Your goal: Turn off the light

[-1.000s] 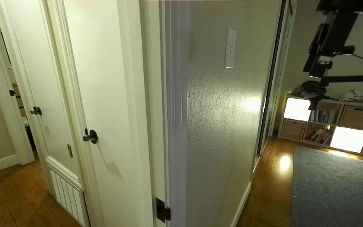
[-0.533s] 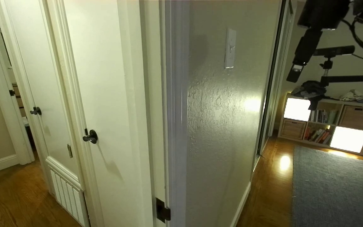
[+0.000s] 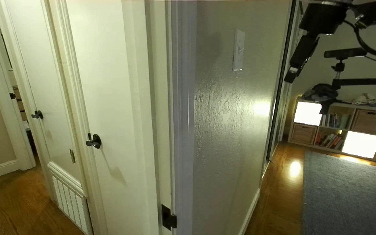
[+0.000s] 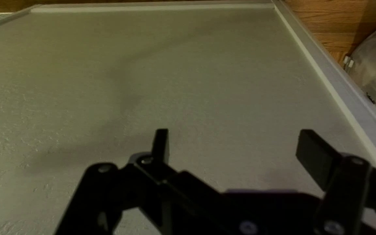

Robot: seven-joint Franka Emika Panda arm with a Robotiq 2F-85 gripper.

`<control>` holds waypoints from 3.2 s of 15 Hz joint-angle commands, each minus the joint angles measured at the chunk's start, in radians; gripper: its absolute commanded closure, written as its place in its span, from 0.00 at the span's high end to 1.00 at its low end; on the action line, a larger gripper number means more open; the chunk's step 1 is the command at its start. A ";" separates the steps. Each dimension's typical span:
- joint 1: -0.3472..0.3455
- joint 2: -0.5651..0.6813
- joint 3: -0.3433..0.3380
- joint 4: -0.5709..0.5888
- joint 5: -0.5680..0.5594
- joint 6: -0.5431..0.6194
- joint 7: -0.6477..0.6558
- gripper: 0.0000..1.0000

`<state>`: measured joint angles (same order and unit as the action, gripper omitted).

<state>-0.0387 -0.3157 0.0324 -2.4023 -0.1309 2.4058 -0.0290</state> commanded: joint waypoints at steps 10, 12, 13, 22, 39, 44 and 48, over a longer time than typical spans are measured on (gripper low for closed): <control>-0.013 0.134 -0.050 0.059 -0.058 0.186 -0.055 1.00; -0.013 0.161 -0.061 0.080 -0.057 0.247 -0.071 1.00; -0.013 0.173 -0.065 0.090 -0.055 0.270 -0.076 1.00; -0.027 0.140 -0.086 0.108 -0.045 0.386 -0.060 0.44; -0.022 0.100 -0.087 0.157 -0.031 0.474 -0.066 0.04; 0.001 0.133 -0.094 0.172 0.015 0.503 -0.085 0.04; 0.025 0.173 -0.103 0.193 0.084 0.497 -0.120 0.05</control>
<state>-0.0408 -0.1759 -0.0518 -2.2317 -0.1018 2.8795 -0.0993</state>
